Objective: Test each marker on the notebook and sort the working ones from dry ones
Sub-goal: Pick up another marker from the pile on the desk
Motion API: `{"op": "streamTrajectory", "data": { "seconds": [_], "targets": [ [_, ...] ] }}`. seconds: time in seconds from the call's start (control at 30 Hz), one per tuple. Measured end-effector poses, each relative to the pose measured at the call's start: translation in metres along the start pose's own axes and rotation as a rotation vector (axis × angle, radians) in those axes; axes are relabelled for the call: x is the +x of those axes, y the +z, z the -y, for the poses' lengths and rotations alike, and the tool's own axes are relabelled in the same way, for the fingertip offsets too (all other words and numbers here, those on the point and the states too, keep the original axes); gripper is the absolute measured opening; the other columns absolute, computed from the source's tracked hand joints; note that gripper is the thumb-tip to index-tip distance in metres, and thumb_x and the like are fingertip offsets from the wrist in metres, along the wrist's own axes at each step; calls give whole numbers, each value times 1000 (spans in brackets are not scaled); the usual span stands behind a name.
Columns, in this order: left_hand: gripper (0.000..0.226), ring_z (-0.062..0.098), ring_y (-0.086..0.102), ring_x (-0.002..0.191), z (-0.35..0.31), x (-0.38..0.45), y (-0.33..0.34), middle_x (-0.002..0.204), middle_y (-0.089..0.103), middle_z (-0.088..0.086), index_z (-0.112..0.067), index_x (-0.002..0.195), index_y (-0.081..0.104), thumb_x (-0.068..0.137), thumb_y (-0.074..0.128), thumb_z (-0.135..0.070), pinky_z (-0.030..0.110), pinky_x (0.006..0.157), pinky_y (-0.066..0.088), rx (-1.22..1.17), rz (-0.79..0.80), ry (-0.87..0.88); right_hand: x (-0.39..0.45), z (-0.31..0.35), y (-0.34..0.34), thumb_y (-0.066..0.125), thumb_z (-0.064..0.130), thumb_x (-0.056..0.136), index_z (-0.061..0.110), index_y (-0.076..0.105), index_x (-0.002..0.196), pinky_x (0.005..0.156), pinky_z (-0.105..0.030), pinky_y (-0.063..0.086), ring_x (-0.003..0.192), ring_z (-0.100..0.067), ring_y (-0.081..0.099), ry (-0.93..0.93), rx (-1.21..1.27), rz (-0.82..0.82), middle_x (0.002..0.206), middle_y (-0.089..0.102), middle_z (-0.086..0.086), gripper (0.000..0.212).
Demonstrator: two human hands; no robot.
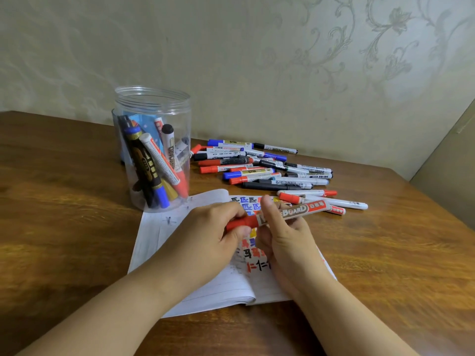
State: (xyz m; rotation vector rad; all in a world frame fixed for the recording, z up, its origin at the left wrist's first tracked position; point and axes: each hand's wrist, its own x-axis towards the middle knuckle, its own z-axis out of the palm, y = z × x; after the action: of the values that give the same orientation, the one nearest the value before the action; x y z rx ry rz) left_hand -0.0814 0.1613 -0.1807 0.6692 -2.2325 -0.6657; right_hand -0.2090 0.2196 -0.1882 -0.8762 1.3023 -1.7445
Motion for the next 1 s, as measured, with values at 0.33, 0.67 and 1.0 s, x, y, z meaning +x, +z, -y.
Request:
{"op": "streamTrajectory", "data": {
  "seconds": [0.33, 0.67, 1.0],
  "targets": [
    [24, 11, 58, 75, 24, 14, -46, 88, 61, -8, -19, 106, 62, 85, 60, -32, 32, 70, 51, 173, -316, -57, 38, 58, 22, 43, 17, 98, 12, 48, 72, 51, -21, 36, 48, -12, 41, -200, -8, -88, 51, 50, -2, 27],
    [15, 14, 58, 75, 35, 16, -61, 81, 62, -4, -21, 96, 56, 92, 48, -32, 35, 67, 52, 145, -437, -299, 106, 109, 113, 63, 20, 88, 10, 63, 85, 45, -11, 29, 43, 2, 38, -668, -750, 28, 57, 47, 7, 11],
    [18, 11, 59, 80, 36, 17, -53, 92, 64, -2, -21, 109, 53, 92, 50, -29, 19, 63, 50, 110, -372, -320, 118, 90, 123, 42, 38, 98, 7, 63, 94, 55, -26, 28, 68, -16, 42, -473, -1139, 139, 74, 41, -2, 38]
  ]
}}
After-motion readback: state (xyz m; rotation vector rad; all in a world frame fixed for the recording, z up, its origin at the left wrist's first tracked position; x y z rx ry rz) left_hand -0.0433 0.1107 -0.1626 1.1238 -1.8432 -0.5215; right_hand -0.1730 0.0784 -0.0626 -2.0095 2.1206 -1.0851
